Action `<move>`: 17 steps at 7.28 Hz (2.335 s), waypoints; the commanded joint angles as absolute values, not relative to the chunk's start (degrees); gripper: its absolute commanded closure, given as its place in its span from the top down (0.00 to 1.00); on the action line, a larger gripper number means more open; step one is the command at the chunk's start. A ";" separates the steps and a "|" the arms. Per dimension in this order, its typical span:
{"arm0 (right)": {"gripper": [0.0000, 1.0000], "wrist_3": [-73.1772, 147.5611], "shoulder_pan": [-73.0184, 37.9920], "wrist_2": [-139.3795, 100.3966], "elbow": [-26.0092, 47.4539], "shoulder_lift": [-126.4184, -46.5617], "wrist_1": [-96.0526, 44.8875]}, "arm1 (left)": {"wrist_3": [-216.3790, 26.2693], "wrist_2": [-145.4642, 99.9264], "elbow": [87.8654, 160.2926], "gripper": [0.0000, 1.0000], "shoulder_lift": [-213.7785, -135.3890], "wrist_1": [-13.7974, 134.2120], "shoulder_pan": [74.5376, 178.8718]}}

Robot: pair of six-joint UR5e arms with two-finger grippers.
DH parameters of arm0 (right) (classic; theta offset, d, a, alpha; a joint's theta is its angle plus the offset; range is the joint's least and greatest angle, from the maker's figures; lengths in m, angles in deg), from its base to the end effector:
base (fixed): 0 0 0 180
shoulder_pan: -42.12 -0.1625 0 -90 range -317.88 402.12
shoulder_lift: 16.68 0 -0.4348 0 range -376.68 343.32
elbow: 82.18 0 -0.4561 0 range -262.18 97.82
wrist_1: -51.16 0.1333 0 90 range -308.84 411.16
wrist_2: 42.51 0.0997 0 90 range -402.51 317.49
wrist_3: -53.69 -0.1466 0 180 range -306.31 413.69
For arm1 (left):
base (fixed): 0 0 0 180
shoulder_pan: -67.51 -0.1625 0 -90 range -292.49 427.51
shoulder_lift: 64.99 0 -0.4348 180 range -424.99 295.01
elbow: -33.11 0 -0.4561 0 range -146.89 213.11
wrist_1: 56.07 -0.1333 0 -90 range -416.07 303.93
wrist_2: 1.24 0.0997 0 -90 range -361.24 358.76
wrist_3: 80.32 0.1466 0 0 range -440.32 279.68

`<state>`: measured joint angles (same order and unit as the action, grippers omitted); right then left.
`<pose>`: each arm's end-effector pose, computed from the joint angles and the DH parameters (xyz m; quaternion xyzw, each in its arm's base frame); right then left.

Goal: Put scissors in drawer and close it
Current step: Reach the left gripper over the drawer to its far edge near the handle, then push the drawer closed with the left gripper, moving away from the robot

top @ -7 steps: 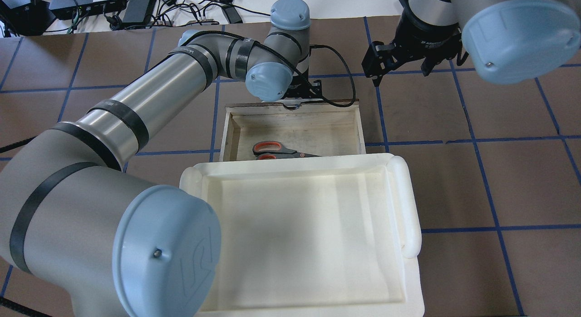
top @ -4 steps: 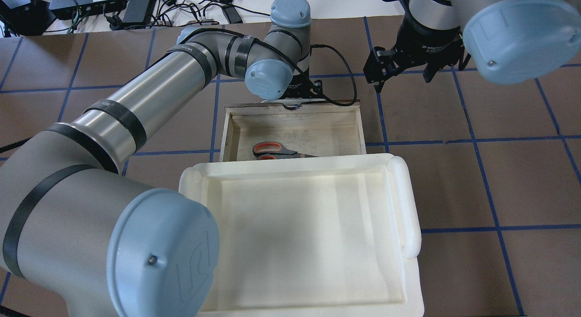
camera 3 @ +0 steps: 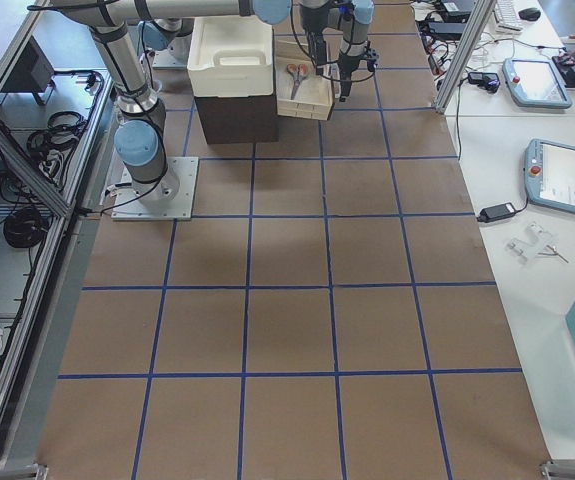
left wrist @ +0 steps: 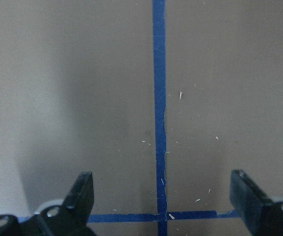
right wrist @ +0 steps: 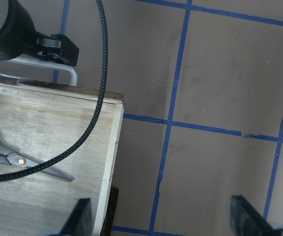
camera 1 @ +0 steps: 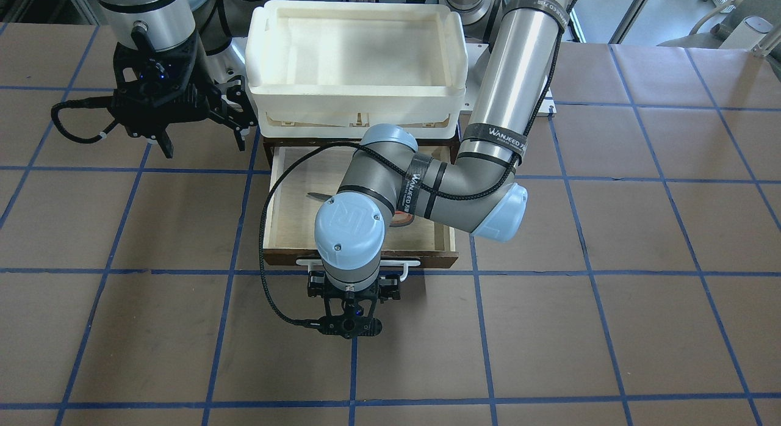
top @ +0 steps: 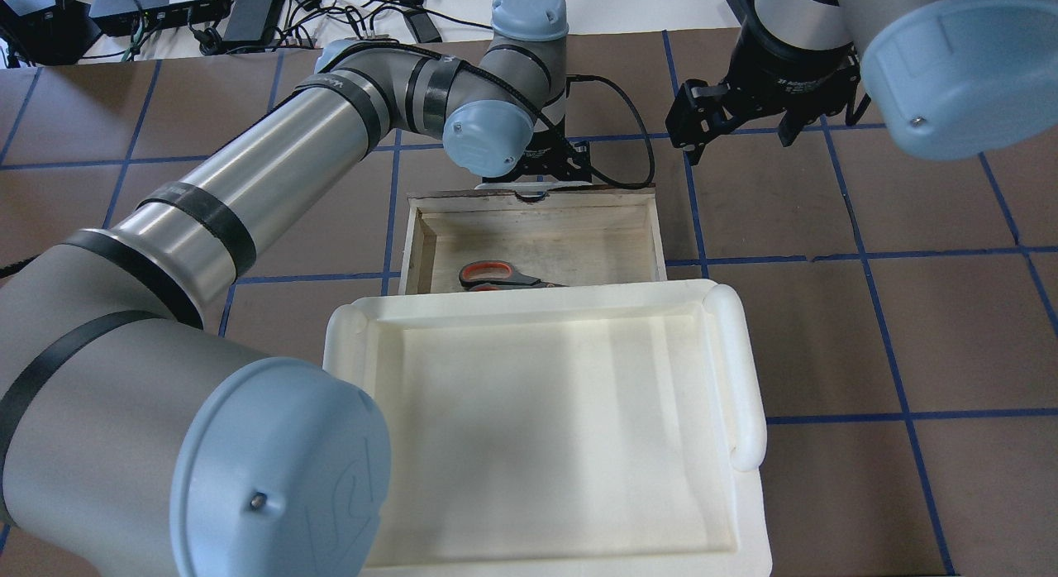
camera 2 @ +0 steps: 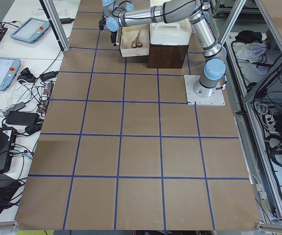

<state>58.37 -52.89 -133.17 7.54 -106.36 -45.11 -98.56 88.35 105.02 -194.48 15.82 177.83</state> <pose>0.1812 -0.5599 0.4621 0.0840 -0.9950 0.0544 0.0056 -0.4011 -0.6963 0.1796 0.0180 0.9994 0.0283 0.0061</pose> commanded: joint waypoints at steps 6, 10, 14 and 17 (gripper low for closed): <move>1.00 58.44 -52.10 -132.78 7.55 -106.68 -44.46 | -98.87 88.32 105.79 1.00 -191.64 21.71 178.07; 1.00 58.44 -52.10 -132.78 7.55 -106.86 -44.28 | -98.87 88.32 106.58 1.00 -190.24 24.78 178.25; 1.00 58.97 -52.10 -132.87 7.55 -106.86 -44.81 | -98.78 88.85 110.09 1.00 -187.52 24.96 178.25; 1.00 58.88 -52.10 -133.57 7.55 -106.86 -44.55 | -98.78 88.76 113.34 1.00 -185.49 25.14 178.25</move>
